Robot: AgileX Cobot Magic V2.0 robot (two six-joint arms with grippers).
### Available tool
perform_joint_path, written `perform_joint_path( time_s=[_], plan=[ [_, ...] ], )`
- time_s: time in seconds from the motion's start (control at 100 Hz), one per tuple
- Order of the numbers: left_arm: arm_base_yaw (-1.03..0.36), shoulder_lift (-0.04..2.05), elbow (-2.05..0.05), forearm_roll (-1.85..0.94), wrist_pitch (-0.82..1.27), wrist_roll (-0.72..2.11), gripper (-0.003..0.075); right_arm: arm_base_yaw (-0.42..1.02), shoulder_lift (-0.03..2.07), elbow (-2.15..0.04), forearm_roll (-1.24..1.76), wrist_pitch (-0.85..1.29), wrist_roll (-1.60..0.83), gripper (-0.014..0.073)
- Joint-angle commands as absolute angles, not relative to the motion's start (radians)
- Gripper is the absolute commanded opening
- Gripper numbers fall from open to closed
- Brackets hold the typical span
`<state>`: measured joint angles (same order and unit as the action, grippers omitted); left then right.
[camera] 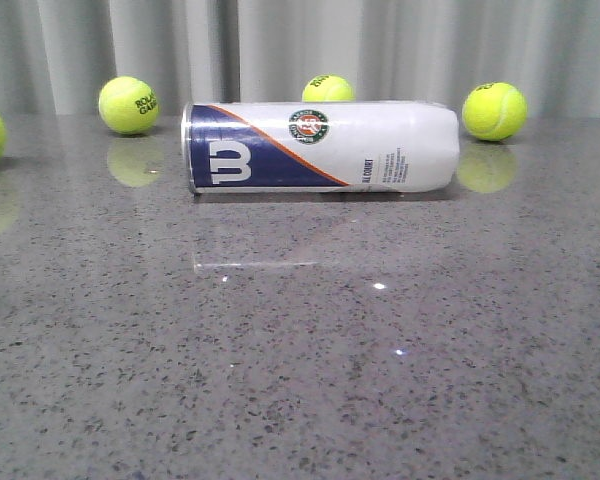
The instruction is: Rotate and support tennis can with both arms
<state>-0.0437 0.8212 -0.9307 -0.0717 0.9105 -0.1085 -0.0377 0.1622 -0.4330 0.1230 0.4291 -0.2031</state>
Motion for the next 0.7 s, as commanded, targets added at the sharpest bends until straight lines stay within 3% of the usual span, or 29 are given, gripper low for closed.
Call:
perform_joint_path(
  time_s=[0.0,0.13,0.3,0.37,0.43,0.69],
  plan=[
    [-0.042,0.836,-0.967,-0.078,0.859,-0.093,0.0004,-0.044,0.173,-0.457,0.131,0.347,-0.202,-0.0068],
    [-0.042,0.845,-0.967,-0.078,0.865,-0.073,0.0156,-0.044,0.173,-0.457,0.131,0.347,-0.202,-0.0068],
    [-0.042,0.85,-0.961,-0.078,0.877,-0.073,0.0526,-0.044,0.173,-0.457,0.131,0.347,-0.202,-0.0068],
    [-0.042,0.853,-0.959,-0.089,0.881,-0.073,0.0634,-0.044,0.173,-0.457,0.131,0.347,-0.202,-0.0068],
    [-0.042,0.858,-0.959,-0.119,0.876,-0.073,0.0668,-0.044,0.173,-0.457,0.131,0.347,-0.202,-0.0068],
    [-0.042,0.958,-0.959,-0.514,0.783,0.159,0.0667,-0.044,0.173,-0.457,0.131,0.348,-0.202,-0.0068]
  ],
)
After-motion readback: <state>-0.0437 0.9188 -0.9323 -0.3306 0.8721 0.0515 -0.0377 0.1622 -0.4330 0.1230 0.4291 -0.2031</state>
